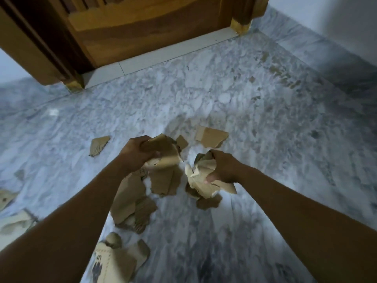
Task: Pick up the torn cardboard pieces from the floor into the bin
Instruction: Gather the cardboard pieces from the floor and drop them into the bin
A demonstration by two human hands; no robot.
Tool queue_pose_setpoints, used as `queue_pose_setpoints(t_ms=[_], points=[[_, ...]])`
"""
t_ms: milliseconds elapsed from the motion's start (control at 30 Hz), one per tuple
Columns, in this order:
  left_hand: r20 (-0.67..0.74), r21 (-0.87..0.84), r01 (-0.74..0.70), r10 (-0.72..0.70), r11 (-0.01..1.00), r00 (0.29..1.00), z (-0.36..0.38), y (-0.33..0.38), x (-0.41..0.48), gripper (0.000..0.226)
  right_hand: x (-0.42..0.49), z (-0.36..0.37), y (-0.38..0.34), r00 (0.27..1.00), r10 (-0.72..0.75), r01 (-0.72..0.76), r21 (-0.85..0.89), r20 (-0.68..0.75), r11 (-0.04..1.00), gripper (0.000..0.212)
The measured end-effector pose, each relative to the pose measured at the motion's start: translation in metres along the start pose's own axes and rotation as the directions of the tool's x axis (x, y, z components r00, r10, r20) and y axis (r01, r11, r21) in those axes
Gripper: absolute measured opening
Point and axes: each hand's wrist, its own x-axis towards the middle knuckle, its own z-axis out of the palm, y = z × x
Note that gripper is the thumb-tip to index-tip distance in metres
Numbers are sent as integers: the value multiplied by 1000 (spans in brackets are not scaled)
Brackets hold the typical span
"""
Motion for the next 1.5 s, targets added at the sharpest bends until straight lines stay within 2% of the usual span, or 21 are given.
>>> queue_pose_setpoints(t_ms=[33, 100, 200, 300, 433, 567, 667, 733, 800, 900, 1000, 1033, 1133, 1267, 1367, 1500], points=[[17, 38, 0, -1, 999, 1000, 3, -9, 0, 28, 2, 13, -2, 1000, -19, 19, -171, 3, 985, 83], [62, 162, -1, -9, 987, 998, 14, -22, 2, 32, 3, 31, -2, 997, -62, 30, -476, -53, 879, 87], [122, 309, -9, -30, 951, 992, 31, -34, 3, 43, 8, 44, 3, 997, -57, 15, -551, -59, 834, 100], [156, 363, -9, -51, 932, 986, 37, -37, 5, 53, 12, 43, -2, 998, -54, 27, -613, -26, 790, 109], [188, 422, -51, -32, 905, 982, 35, -35, 10, 46, 17, 42, -12, 999, 20, -42, -573, -45, 818, 113], [234, 431, -76, -30, 899, 972, 39, -32, 10, 56, 16, 39, -17, 998, 28, -56, -601, -56, 797, 104], [254, 405, -70, -39, 912, 966, 44, -36, 10, 56, 17, 33, -12, 1000, 27, -18, -444, 13, 896, 87], [249, 333, -51, -36, 942, 968, 41, -37, 10, 60, 18, 17, -12, 999, 41, -33, -299, 20, 954, 86], [225, 260, -57, -3, 964, 974, 34, -35, 13, 62, 24, -9, -10, 997, 55, -62, -168, -44, 984, 85], [178, 135, -17, -7, 991, 984, 18, -26, 18, 69, 41, -48, -5, 982, 67, -74, -33, -178, 997, 64], [202, 169, -2, -32, 986, 979, 9, -11, 31, 53, 58, -71, -4, 949, 122, -97, 101, -291, 990, 66], [233, 200, -2, -46, 980, 971, 11, -6, 36, 51, 65, -74, -4, 943, 136, -109, 105, -303, 989, 66], [288, 308, -35, -58, 951, 956, 32, 6, 49, 69, 80, -61, -6, 939, 183, -188, 10, -291, 982, 78], [229, 496, -26, -101, 868, 968, 69, 7, 67, 61, 101, -35, 5, 932, 186, -245, -162, -312, 956, 91], [181, 511, -17, -88, 860, 980, 79, 3, 82, 80, 105, -37, 8, 929, 220, -289, -213, -297, 933, 95], [200, 428, 21, -118, 903, 973, 82, -2, 81, 89, 101, -29, 8, 918, 227, -277, -117, -325, 954, 93]])
